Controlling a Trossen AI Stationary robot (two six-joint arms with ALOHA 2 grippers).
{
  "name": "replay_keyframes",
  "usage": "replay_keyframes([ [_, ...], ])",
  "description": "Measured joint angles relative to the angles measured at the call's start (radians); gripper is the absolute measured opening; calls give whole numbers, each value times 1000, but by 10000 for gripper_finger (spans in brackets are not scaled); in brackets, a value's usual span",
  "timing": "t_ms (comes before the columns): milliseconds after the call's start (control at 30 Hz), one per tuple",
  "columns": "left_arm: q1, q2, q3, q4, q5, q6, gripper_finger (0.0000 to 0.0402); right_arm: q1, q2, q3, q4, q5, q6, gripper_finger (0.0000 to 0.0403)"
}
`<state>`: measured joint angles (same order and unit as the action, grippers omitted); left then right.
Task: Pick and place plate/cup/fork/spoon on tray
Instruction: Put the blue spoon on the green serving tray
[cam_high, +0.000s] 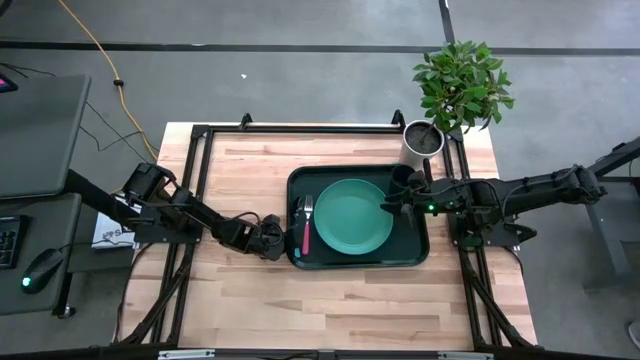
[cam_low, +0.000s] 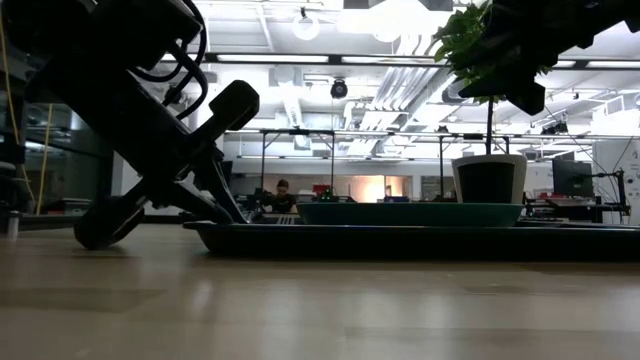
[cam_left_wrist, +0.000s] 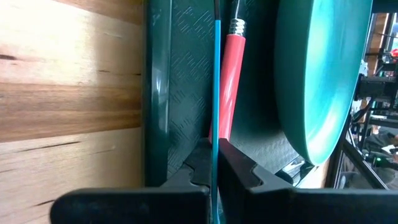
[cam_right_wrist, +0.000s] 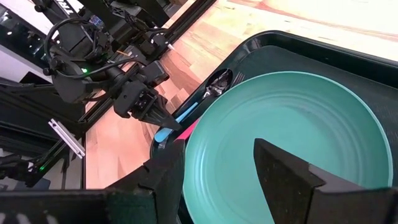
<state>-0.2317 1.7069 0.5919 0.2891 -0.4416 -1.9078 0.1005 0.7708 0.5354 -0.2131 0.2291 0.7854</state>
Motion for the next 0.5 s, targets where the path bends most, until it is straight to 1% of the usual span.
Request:
replay_keyframes([
  [400,0,0,0,0,0,0,1,0,0,0,0,0,0,184],
  [500,0,0,0,0,-1,0,10,0,0,0,0,0,0,184],
])
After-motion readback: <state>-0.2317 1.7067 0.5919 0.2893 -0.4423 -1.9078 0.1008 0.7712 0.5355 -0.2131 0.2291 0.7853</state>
